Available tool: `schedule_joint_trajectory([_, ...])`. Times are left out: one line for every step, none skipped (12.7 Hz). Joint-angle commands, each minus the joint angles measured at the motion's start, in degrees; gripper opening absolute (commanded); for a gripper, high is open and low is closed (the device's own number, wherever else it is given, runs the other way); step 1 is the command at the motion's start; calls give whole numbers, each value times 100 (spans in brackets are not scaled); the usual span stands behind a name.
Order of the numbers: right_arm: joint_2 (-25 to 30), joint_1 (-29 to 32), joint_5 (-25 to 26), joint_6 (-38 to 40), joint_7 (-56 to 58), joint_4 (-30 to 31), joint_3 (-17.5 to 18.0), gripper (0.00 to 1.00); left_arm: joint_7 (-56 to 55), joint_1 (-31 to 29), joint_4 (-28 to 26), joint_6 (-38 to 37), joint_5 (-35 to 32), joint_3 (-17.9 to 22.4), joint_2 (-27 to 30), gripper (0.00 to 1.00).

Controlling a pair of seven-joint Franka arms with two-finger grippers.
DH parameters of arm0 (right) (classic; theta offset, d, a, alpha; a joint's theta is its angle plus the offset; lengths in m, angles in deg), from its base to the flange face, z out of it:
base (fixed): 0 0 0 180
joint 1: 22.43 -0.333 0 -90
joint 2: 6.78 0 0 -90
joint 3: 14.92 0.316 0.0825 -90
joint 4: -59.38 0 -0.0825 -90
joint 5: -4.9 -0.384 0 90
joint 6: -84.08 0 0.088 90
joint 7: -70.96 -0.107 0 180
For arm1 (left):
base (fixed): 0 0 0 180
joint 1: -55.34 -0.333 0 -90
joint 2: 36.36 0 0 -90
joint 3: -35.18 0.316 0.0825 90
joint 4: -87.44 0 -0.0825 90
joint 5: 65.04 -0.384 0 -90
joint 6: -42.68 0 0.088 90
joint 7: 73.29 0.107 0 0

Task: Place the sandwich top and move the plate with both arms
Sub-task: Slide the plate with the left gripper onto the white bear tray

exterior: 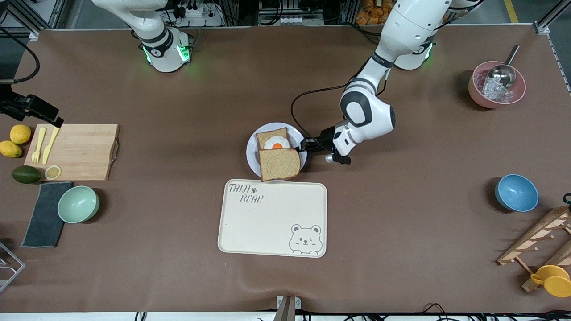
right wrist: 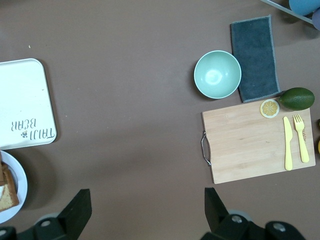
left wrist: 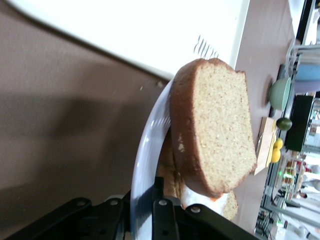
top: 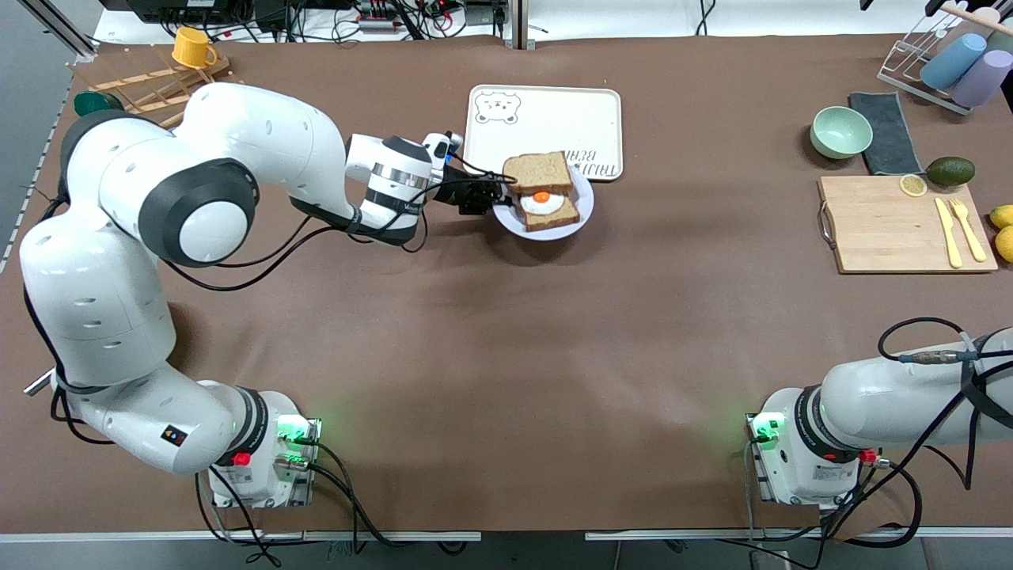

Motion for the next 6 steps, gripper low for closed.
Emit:
schedule_joint_trajectory([-29, 18, 110, 91, 59, -80, -1, 100, 159, 4, 266, 223, 462, 18, 121, 2])
schedule_joint_trajectory([-29, 45, 102, 91, 68, -72, -9, 100, 159, 4, 442, 372, 506, 27, 68, 2])
schedule_joint_trajectory([-47, 45, 101, 91, 68, -63, -10, 100, 159, -5, 574, 512, 507, 36, -2, 2])
schedule_joint_trajectory([-47, 45, 110, 91, 59, -54, -10, 100, 151, -5, 671, 575, 507, 62, -29, 1])
schedule_joint_trajectory([-47, 45, 102, 91, 59, -54, -10, 100, 151, -14, 811, 575, 507, 80, -116, 1])
schedule_joint_trajectory([-47, 45, 101, 91, 59, -54, -10, 100, 107, -5, 995, 628, 507, 97, -247, 1])
